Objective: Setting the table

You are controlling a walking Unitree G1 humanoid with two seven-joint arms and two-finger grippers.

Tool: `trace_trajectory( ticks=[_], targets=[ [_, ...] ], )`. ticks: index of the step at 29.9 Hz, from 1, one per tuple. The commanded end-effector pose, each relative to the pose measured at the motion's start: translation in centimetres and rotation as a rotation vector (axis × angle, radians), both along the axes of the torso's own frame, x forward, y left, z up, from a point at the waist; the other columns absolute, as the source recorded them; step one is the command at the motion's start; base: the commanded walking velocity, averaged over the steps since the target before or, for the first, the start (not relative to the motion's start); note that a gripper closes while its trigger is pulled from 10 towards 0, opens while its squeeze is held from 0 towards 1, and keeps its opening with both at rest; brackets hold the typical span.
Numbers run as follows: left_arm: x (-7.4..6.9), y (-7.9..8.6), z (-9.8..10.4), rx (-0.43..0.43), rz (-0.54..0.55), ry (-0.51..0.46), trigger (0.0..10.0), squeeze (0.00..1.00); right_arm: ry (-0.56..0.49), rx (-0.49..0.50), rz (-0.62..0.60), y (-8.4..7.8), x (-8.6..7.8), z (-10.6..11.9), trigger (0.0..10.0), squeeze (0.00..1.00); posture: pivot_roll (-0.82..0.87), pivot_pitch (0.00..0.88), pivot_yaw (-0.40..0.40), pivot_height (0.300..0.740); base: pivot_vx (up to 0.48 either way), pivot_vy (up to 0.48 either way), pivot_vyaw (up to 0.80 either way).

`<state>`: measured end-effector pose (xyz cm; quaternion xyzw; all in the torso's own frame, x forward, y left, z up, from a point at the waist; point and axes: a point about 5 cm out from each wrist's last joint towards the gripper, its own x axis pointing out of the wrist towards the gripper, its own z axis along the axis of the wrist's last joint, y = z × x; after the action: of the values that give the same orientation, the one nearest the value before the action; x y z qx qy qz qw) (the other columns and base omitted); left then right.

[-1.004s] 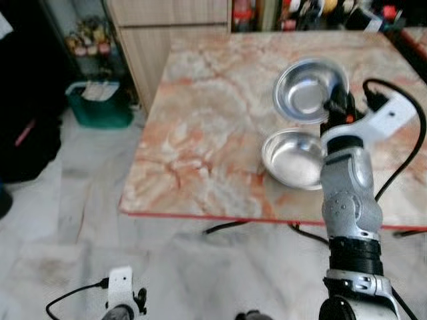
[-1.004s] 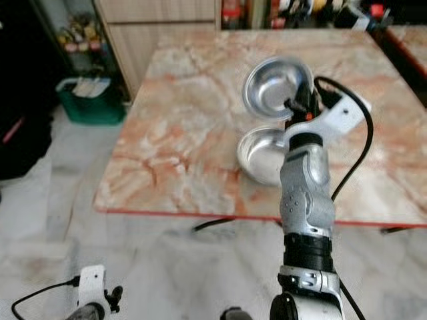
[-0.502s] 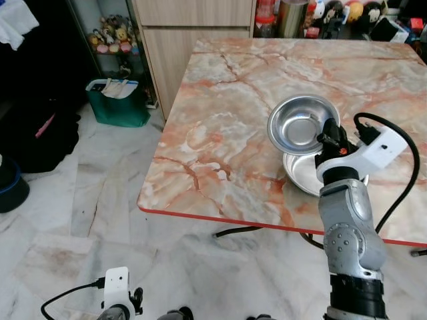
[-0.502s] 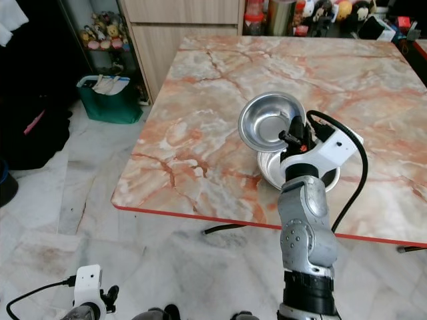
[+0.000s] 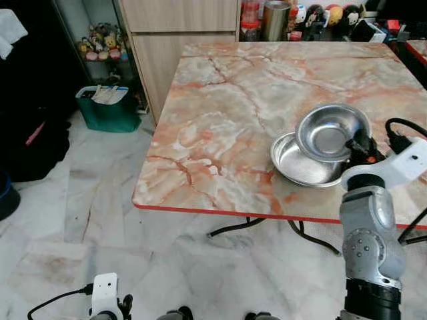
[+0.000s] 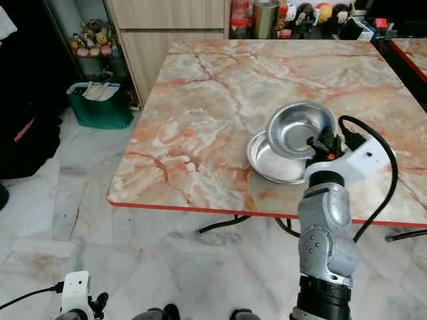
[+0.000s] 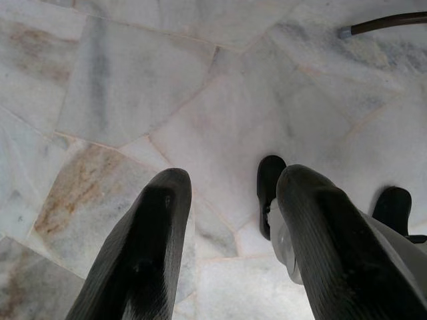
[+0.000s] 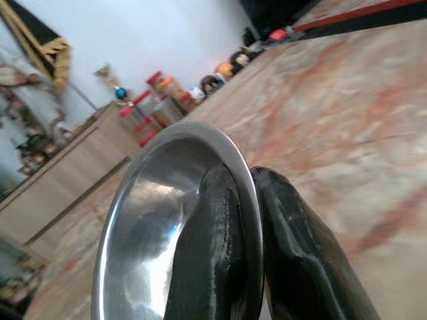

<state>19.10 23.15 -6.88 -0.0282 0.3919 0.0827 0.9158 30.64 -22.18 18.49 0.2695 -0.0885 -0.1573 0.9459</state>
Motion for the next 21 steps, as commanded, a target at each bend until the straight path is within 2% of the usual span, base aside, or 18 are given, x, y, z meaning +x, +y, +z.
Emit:
trace_trajectory(
  ticks=[1,11,21],
  targets=[
    [-0.7,0.1,-0.4,-0.012,0.02,0.03,10.0,0.0,0.014,0.026,0.002,0.0,0.2,-0.5,10.0,0.0,-0.04,0.156,0.031,0.74,0.0,0.0,0.0],
    [-0.8,-0.1,-0.5,-0.015,0.015,0.032,10.0,0.0,0.071,0.082,-0.007,-0.1,0.3,-2.6,10.0,0.0,-0.04,0.161,0.033,0.74,0.0,0.0,0.0],
    [-1.5,1.2,-0.5,-0.008,0.026,0.049,10.0,0.0,0.081,0.1,-0.007,-0.1,0.8,-3.3,10.0,0.0,-0.04,0.161,0.033,0.74,0.0,0.0,0.0]
  ],
)
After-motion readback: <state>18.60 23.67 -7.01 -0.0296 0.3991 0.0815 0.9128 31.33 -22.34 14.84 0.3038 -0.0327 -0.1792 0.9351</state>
